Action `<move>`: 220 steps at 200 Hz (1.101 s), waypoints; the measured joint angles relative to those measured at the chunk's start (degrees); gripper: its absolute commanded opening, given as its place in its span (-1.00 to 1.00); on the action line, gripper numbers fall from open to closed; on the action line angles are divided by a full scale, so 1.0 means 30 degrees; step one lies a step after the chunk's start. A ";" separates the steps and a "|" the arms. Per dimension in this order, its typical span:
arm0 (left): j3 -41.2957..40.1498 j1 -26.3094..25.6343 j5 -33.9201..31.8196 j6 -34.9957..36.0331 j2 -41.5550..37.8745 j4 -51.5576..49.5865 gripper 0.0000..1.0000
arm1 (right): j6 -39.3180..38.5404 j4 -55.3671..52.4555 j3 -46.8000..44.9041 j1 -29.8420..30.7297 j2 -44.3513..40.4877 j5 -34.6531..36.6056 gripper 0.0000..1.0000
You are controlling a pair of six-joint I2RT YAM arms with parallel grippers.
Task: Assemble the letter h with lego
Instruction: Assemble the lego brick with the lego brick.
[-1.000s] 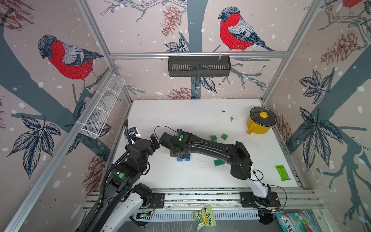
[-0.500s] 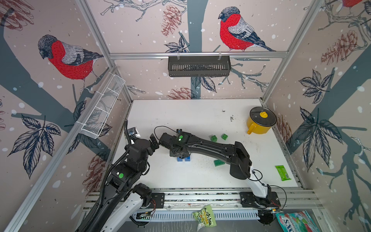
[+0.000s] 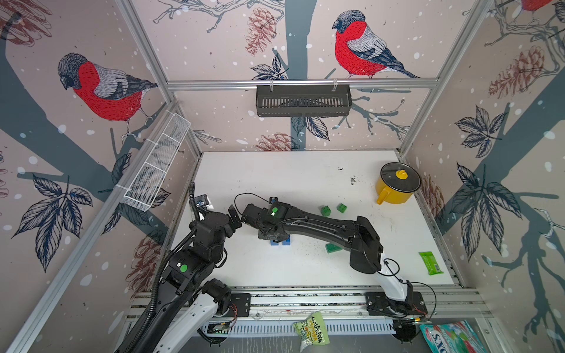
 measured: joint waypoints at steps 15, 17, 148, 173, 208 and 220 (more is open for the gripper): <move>0.0000 0.0000 0.0015 0.0015 -0.0007 -0.0036 0.97 | 0.0138 -0.0029 -0.0022 0.0007 0.0000 0.0117 -1.00; 0.0000 0.0000 0.0015 0.0015 -0.0007 -0.0036 0.97 | 0.0138 -0.0022 -0.0029 0.0007 0.0000 0.0131 -1.00; -0.0051 -0.0029 0.0160 0.0007 0.0153 -0.0058 0.97 | 0.0066 0.1800 -0.2404 -0.0095 -0.0605 0.0590 -1.00; -0.0066 -0.0102 0.0510 -0.0015 0.0262 0.0219 0.97 | -0.0350 0.2463 -0.3024 -0.0284 -0.0831 0.0459 -1.00; -0.0066 -0.0226 0.0554 -0.0036 0.0488 0.0291 0.97 | -0.0510 0.2739 -0.3155 -0.0415 -0.0838 0.0357 -1.00; -0.0066 -0.0255 0.0539 -0.0029 0.0539 0.0291 0.97 | -0.0758 0.2754 -0.3169 -0.0430 -0.0816 0.0350 -1.00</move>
